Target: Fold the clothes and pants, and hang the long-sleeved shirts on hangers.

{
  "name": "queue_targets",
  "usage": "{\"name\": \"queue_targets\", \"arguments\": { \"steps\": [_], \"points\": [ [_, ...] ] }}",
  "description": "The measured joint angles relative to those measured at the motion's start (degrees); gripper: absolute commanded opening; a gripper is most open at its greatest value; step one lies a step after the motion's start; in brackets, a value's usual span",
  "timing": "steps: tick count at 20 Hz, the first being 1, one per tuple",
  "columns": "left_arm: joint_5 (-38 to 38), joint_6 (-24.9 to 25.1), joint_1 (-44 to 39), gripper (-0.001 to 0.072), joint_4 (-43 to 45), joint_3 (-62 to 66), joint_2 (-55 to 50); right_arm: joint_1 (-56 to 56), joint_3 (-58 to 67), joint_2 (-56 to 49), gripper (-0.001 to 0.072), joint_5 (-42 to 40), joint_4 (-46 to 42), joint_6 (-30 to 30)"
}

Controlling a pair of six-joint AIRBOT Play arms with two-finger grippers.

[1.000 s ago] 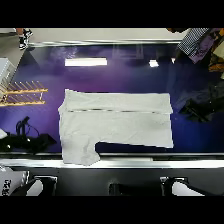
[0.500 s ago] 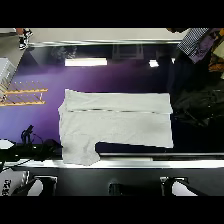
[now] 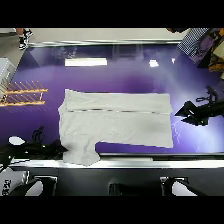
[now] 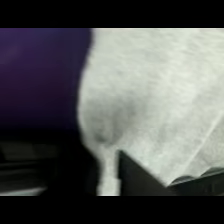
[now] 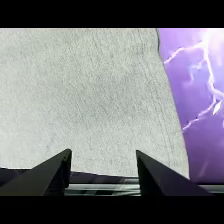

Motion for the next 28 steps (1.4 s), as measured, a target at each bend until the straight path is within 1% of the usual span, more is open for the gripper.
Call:
{"name": "queue_targets", "arguments": {
  "steps": [4, 6, 8, 11, 14, 21, 24, 28],
  "points": [
    [-0.07, 0.2, -1.07, 0.0022, -0.74, 0.07, -0.72, 0.0, 0.0, 0.0, 0.0477, -0.13, 3.48, 0.9],
    [0.0, 0.28, -1.25, 0.0022, -0.76, 0.07, -0.85, -0.15, 0.02, 0.0, 0.0477, 0.98, 5.79, -0.13],
    [-0.22, 0.39, -1.31, 0.0022, -0.81, 0.09, -0.92, -1.51, 0.0, 0.0, 0.0477, 2.03, 6.05, -1.18],
    [-0.66, 0.57, -1.38, 0.0021, -0.85, 0.37, -0.94, -6.78, -1.18, -0.44, 0.0478, 2.67, 5.51, -2.12],
    [-0.85, 0.59, -1.38, 0.0022, -0.92, 0.59, -0.83, -11.13, -6.47, -0.72, 0.0479, 2.51, 4.46, -4.02],
    [-1.18, 0.59, -1.38, 0.0022, -0.98, 0.68, -0.68, -13.49, -21.68, -0.83, 0.0477, -4.31, -1.66, -6.95],
    [-1.31, 0.61, -1.38, 0.0022, -0.96, 0.68, -0.68, -13.64, -24.68, -0.83, 0.0477, -7.04, -1.97, -7.28],
    [-1.4, 0.61, -1.38, 0.0022, -0.96, 0.68, -0.68, -13.68, -26.38, -0.85, 0.0476, -8.96, 0.15, -8.15]
  ]
}}
